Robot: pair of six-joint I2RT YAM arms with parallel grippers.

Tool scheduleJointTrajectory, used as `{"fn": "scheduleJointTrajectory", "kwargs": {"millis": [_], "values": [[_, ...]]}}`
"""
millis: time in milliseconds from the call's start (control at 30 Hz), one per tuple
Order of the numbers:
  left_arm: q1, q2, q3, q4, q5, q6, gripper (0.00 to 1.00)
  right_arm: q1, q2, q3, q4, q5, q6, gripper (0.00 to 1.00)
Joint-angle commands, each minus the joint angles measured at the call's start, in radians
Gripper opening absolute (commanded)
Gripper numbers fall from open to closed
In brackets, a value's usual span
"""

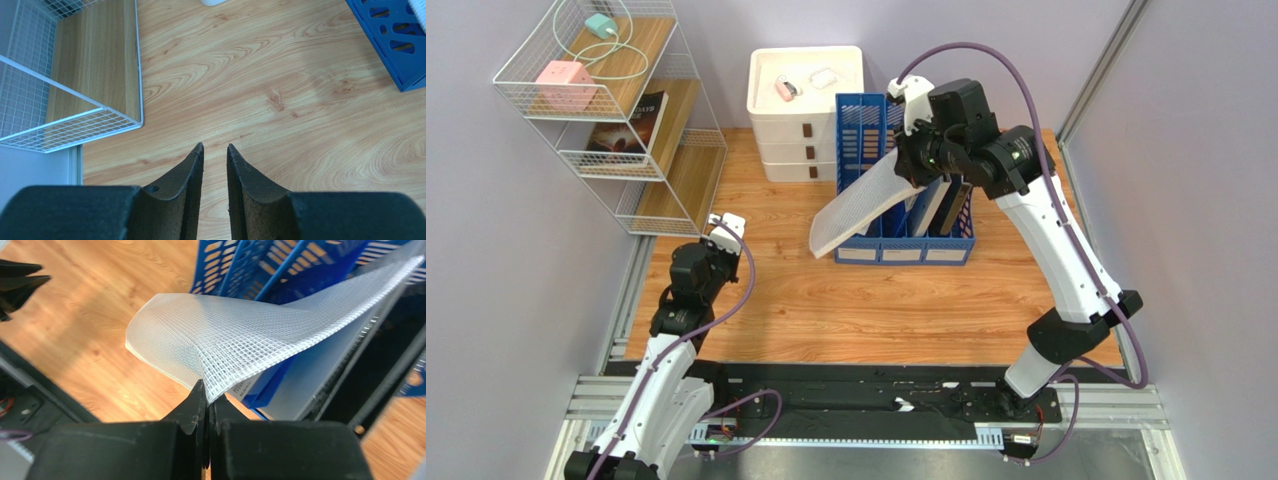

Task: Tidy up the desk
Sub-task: Place the storage bag in the storage box.

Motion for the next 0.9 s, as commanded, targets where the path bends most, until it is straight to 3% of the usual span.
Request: {"fn": "scheduleJointTrajectory", "kwargs": {"millis": [0, 300, 500, 667, 800, 867], "values": [[0.007, -0.009, 0.029, 0.008, 0.020, 0.007, 0.30, 0.094, 0.003, 0.050, -0.038, 0.474, -0.039, 0.00], [0.007, -0.002, 0.029, 0.008, 0.028, 0.010, 0.30, 0.215, 0.068, -0.002, 0.008, 1.008, -0.126, 0.00], [0.007, -0.002, 0.029, 0.009, 0.031, 0.010, 0.30, 0.259, 0.068, 0.025, 0.159, 1.207, -0.252, 0.00], [0.007, -0.002, 0.029, 0.005, 0.037, 0.012, 0.31, 0.299, 0.083, 0.083, 0.275, 1.251, -0.374, 0.00], [0.007, -0.009, 0.029, 0.002, 0.035, 0.012, 0.31, 0.301, 0.097, 0.035, 0.404, 1.273, -0.468, 0.00], [0.007, -0.010, 0.029, 0.002, 0.037, 0.010, 0.31, 0.304, 0.085, -0.022, 0.591, 1.273, -0.548, 0.00]]}}
